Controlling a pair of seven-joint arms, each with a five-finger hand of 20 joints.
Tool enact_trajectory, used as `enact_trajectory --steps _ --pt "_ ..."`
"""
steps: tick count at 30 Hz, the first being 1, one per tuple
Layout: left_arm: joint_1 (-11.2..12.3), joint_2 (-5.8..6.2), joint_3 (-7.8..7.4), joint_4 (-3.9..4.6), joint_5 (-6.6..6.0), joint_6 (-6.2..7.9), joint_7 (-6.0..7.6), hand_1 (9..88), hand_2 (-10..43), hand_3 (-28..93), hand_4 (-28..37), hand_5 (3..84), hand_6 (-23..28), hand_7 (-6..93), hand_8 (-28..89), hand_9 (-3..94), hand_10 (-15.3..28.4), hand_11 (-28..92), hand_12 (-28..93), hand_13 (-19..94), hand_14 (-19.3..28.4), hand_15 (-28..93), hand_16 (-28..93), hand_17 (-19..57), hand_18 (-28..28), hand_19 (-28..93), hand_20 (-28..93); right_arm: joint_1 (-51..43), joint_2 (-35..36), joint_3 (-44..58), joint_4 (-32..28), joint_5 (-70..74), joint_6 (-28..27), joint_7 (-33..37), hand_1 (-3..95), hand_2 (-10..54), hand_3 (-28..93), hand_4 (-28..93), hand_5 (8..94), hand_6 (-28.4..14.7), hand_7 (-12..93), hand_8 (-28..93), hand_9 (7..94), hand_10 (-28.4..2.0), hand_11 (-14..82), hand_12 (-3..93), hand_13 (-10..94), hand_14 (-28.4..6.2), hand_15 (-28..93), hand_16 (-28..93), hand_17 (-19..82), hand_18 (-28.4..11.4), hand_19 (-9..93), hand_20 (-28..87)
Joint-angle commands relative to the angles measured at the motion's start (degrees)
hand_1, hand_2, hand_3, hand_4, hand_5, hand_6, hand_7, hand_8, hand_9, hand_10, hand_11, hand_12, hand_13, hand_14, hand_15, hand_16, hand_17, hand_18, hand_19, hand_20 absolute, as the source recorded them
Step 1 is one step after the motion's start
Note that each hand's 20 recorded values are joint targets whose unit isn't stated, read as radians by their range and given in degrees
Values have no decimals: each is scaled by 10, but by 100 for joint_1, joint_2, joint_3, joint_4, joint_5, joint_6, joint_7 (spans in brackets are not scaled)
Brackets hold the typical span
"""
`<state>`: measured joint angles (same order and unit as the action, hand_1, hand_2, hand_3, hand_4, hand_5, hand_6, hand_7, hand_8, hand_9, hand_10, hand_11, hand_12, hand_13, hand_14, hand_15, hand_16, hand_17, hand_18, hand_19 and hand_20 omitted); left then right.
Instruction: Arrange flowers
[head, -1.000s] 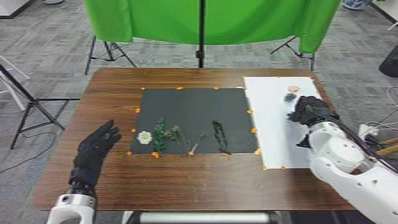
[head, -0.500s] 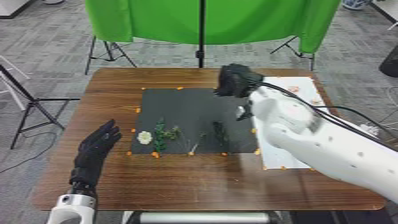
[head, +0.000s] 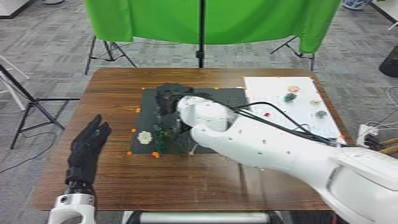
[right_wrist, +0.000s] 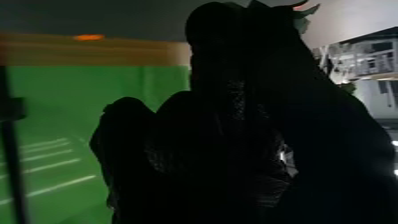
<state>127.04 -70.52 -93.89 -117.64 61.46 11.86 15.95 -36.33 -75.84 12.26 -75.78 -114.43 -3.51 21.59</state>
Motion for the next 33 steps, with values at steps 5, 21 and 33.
enact_trajectory --steps 5,21,33 --pt "24 11 75 22 11 -158 -20 268 -72 633 -209 322 111 -9 -41 318 158 82 66 236 164 128 4 20 134 86 159 100 -446 54 603 -310 61 30 579 -95 586 -184 779 2 275 134 893 -94 264 357 904 -22 641 345 672 -108 932 639" --pt "-34 36 62 69 4 -307 -87 269 -73 632 -205 315 101 -10 -38 315 146 88 83 245 174 156 13 13 137 89 161 -68 -278 182 582 -298 -290 121 516 -95 584 -164 738 -8 230 111 852 -113 293 292 882 -32 647 347 651 -115 932 638" --pt "-112 59 70 110 13 -398 -147 270 -73 630 -204 319 101 -7 -37 323 143 97 102 250 178 174 10 11 140 89 162 -109 -177 210 444 -227 -177 216 464 -95 610 -164 714 -10 195 82 830 -123 306 262 873 -36 649 345 642 -118 932 635"
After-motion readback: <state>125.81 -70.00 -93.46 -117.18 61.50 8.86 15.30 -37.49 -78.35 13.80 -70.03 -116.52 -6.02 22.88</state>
